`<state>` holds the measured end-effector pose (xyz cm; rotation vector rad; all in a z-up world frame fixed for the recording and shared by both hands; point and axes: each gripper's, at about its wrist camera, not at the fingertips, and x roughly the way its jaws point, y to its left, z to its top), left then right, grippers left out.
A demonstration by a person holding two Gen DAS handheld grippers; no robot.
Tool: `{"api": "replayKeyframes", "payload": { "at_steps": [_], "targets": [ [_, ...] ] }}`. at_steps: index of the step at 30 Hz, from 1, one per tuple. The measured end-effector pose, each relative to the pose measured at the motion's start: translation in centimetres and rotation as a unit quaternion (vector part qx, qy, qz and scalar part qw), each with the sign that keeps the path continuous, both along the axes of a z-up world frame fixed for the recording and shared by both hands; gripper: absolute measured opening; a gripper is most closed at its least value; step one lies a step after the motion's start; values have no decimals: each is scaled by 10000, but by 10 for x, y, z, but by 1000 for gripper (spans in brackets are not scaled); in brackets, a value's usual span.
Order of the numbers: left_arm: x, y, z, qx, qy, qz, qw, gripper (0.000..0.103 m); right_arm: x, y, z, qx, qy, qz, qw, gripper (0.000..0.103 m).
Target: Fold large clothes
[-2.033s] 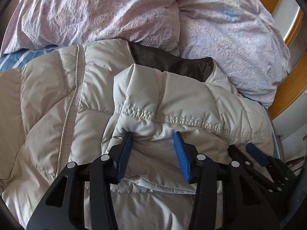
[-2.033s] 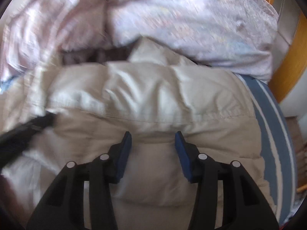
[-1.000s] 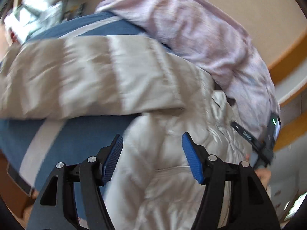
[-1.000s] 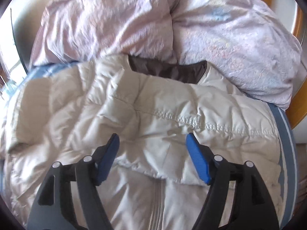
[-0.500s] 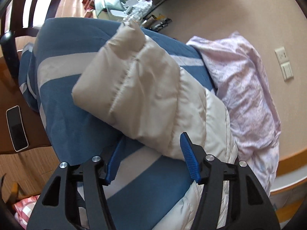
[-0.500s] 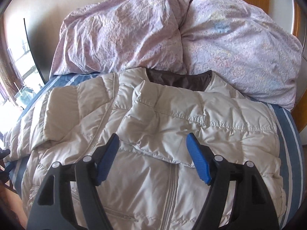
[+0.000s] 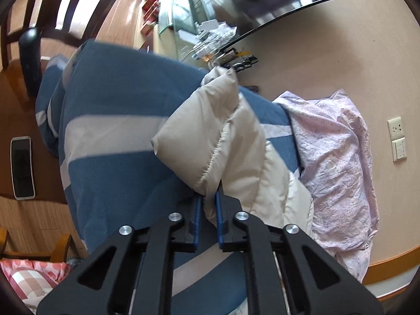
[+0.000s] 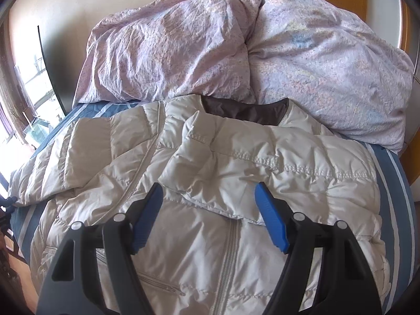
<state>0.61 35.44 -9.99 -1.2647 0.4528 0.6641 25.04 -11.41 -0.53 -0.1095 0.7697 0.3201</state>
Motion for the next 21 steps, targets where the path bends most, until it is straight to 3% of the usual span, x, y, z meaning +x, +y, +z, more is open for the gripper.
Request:
{"api": "replayKeyframes", "payload": {
  "at_steps": [5,8,11,15,21],
  "targets": [
    [20,-5,51,736,-266,-177,9968,5,0,-22,8,103,-149,-149,9997,73],
    [42,-21,88,1156,-580,-469,9905,5,2,-38,12,197,-182,-305,9992,73],
    [67,-44,130,1566,-914,-898,9793,5,5,-56,16,300,-228,-508,9980,73],
    [106,-95,179,2081,-1359,-1713,9534,5,6,-76,22,409,-312,-674,9964,73],
    [153,-165,201,2199,-1646,-2729,9220,5,7,-103,25,505,-407,-986,9930,73]
  ]
}}
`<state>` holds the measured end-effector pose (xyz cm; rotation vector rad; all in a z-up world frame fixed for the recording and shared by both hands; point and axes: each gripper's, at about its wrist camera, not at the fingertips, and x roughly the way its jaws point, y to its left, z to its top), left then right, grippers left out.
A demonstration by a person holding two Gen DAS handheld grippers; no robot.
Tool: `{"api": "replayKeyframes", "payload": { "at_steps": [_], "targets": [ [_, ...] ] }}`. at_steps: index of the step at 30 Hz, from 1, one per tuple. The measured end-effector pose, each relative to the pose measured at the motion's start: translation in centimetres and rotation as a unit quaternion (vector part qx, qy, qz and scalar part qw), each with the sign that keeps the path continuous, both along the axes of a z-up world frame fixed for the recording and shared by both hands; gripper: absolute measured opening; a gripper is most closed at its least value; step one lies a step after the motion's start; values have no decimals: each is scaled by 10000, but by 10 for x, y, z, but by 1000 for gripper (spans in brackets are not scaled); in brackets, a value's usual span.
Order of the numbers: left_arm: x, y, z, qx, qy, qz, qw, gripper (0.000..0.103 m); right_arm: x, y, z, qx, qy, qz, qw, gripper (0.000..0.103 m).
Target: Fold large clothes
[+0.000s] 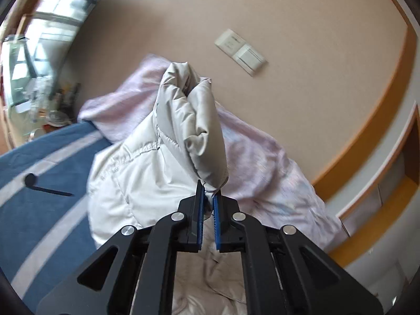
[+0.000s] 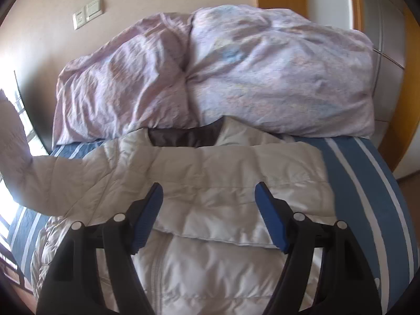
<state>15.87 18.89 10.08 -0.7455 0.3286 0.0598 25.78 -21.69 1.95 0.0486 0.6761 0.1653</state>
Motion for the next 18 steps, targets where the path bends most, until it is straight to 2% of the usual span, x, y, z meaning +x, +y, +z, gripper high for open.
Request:
{"api": "replayKeyframes", "payload": {
  "at_steps": [5,10,13,18],
  "targets": [
    [29,-52,-3,16,29,-805,9968,5,2,-20,-1,88,-8,-218,9997,73],
    [59,-106,-24,-35,261,-1613,9865,5,5,-35,-2,149,-5,-380,9992,73],
    [72,-140,-44,73,538,-2055,9772,5,9,-44,-7,173,67,-503,9986,73],
    [95,-193,-82,278,1091,-2741,9551,5,20,-53,-18,302,295,-587,9974,73]
  ]
}}
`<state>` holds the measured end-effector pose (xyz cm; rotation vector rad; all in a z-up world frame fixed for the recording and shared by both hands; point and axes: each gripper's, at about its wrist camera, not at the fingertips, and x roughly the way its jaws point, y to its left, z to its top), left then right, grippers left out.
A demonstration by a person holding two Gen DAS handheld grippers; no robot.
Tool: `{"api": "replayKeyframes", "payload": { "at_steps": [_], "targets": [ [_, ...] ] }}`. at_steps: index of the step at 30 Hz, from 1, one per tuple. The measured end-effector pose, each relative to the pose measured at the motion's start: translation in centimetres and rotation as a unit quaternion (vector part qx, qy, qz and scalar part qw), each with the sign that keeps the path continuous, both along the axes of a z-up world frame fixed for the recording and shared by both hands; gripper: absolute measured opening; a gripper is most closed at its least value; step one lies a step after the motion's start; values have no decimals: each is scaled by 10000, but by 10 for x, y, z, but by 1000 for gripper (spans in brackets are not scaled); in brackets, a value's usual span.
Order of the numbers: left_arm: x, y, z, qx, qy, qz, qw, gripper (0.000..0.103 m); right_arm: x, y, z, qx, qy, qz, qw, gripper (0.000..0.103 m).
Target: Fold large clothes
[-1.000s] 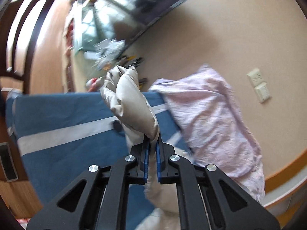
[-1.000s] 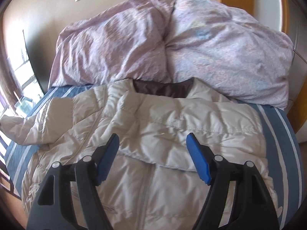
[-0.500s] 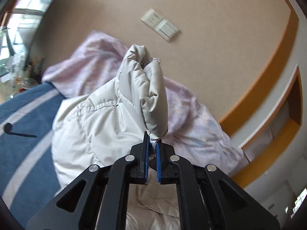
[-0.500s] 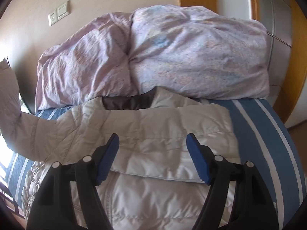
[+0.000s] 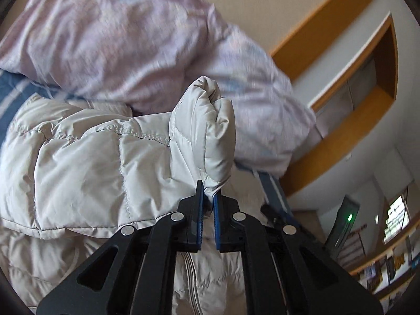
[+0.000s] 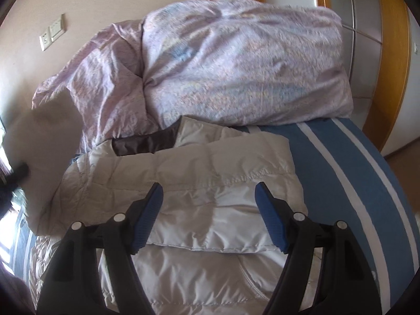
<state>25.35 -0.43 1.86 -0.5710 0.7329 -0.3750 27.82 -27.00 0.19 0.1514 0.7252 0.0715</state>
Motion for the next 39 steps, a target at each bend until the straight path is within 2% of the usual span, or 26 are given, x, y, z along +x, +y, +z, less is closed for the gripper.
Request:
{"api": "replayKeyframes", "payload": {
  "at_steps": [1,2,3,4,5,6,8,9,11,12,14,17,19,20,21,23,24,27,28,30,32,34,37,39],
  "targets": [
    [2,-5,-6,65,86,-78,9999,6,2,-1,-2,38,48,10,10000,73],
    [5,-15,-14,150,214,-251,9993,15,5,-2,-4,111,124,34,9999,73],
    [6,-23,-20,125,306,-481,9983,36,8,-3,-6,192,206,57,9996,73],
    [3,-27,-24,77,336,-627,9974,49,11,-4,-8,255,264,69,9993,73],
    [0,-29,-23,52,289,-698,9971,67,14,-6,-9,371,341,95,9987,73],
    [-5,-30,-21,39,180,-764,9969,77,17,-7,-10,504,410,126,9978,73],
    [-15,-22,-8,8,-75,-821,9966,86,21,-9,-12,778,555,227,9952,73],
    [-19,-14,-1,64,-164,-727,9972,88,24,-9,-14,970,664,321,9925,72],
    [-19,6,13,413,-313,-408,9978,90,33,-6,-21,1416,963,557,9837,69],
    [-19,21,18,762,-371,-100,9964,91,38,-2,-26,1607,1137,676,9781,66],
    [-16,48,21,1216,-317,387,9913,91,47,7,-35,1858,1412,822,9689,64],
    [-13,84,16,1682,-118,988,9807,91,59,29,-53,1832,1747,949,9628,63],
    [-10,102,10,1844,59,1249,9749,91,63,40,-59,1875,1856,1063,9587,62],
    [-9,108,7,1879,111,1314,9733,91,64,48,-62,1842,1893,1114,9580,53],
    [-8,113,3,1954,160,1402,9705,91,65,53,-63,1810,1884,1151,9584,32],
    [-7,116,-2,2097,204,1502,9659,91,63,61,-55,1682,1675,1184,9642,17],
    [-7,117,-3,2158,213,1524,9642,91,60,64,-44,1557,1400,1154,9710,14],
    [-6,117,-8,2290,182,1556,9607,91,51,59,-14,1209,689,859,9865,13],
    [-5,117,-9,2348,170,1571,9591,91,51,56,-11,1134,622,719,9890,13],
    [-3,115,-12,2428,161,1555,9574,91,55,54,-19,946,797,516,9910,13],
    [-2,113,-16,2499,195,1528,9559,91,59,55,-40,699,1131,328,9906,13],
    [0,114,-20,2556,252,1513,9546,91,59,56,-56,609,1250,213,9901,15],
    [0,117,-24,2612,295,1519,9528,91,57,69,-53,39,1208,244,9924,21],
    [0,119,-23,2683,275,1553,9503,91,54,70,-43,-149,1092,224,9937,32]
  ]
}}
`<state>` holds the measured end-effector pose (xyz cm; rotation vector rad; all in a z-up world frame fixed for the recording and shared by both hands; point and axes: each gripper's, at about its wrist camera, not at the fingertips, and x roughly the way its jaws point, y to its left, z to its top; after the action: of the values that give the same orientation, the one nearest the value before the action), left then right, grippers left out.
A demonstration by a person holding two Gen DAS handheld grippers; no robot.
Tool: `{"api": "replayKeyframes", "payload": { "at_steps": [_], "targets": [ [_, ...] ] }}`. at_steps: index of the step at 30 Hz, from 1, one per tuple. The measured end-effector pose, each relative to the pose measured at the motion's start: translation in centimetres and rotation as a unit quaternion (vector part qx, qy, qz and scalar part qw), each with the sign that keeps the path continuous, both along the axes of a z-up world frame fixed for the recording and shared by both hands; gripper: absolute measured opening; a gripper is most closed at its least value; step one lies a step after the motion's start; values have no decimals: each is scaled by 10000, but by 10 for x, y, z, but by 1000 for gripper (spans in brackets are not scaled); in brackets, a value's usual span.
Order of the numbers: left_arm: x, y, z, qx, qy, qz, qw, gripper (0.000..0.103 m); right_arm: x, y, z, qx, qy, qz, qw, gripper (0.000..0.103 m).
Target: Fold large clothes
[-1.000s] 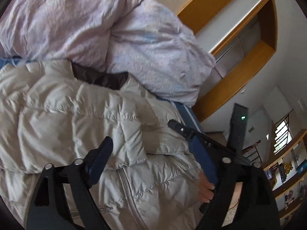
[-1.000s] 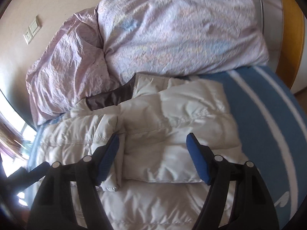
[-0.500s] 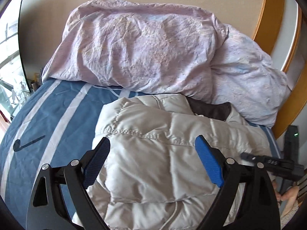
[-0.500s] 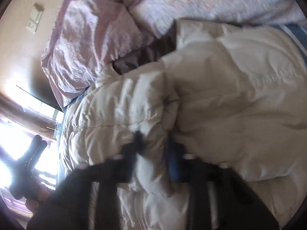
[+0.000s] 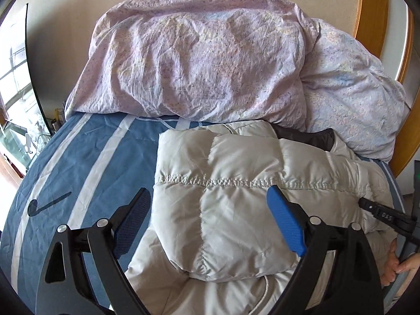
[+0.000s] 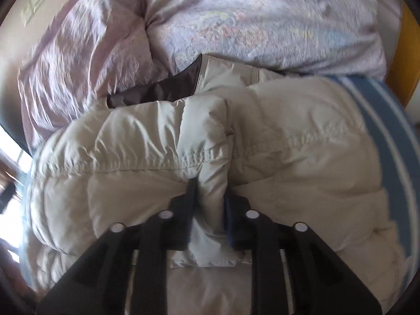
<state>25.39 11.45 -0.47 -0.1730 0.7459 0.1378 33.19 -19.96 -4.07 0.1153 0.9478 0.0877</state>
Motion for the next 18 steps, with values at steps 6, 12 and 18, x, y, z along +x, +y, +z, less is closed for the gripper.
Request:
{"api": "replayKeyframes", "payload": {
  "at_steps": [6,12,18],
  "targets": [
    [12,-6,3,269,-71,47,9996,91,-15,-6,45,-48,-1178,85,9930,40],
    [37,-24,-11,397,120,10,9991,91,10,22,27,-243,-899,568,9940,36],
    [60,-32,-50,609,595,3,9964,90,34,31,-16,-855,-230,664,9939,35]
  ]
}}
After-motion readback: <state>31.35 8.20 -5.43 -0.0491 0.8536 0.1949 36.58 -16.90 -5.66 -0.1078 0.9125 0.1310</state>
